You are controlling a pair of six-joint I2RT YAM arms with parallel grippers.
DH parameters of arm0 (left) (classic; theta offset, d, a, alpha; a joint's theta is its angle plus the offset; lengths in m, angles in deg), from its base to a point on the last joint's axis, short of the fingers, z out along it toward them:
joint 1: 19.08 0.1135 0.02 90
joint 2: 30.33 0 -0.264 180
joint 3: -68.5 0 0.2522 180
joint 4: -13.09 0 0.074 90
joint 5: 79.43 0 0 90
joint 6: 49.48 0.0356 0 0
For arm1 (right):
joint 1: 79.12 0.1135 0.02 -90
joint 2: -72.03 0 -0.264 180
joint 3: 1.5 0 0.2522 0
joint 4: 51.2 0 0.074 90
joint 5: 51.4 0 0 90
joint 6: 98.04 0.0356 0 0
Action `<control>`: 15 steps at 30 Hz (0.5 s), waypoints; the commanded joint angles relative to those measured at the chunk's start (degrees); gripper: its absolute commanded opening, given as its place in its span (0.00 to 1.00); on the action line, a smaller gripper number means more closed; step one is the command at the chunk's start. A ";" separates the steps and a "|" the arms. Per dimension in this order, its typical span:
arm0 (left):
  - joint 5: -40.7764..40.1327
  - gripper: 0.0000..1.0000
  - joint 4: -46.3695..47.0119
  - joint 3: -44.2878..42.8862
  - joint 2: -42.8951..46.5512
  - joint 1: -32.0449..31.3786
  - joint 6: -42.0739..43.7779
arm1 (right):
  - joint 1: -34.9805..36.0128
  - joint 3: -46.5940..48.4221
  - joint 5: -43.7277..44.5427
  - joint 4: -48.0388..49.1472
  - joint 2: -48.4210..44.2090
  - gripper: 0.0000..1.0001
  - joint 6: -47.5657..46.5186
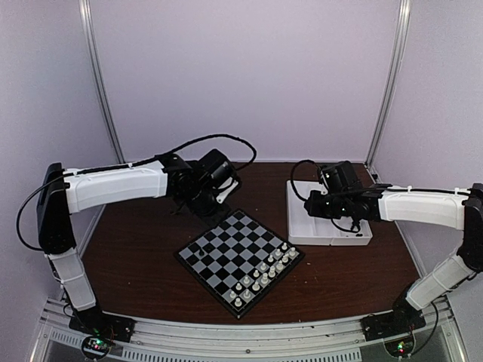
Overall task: Set up the chess pieces on the board
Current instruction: Place the chess piece on the chessboard.
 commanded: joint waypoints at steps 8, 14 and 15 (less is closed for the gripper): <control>6.36 0.00 -3.38 1.39 8.19 1.16 -0.15 | -0.36 1.85 -17.95 7.64 1.73 0.23 -2.96; 16.25 0.00 5.33 3.26 9.82 1.17 2.16 | 0.63 4.57 -32.11 10.22 2.73 0.47 0.93; 17.62 0.00 6.57 3.46 9.92 1.20 2.43 | 0.90 4.54 -33.02 10.38 2.21 0.50 2.03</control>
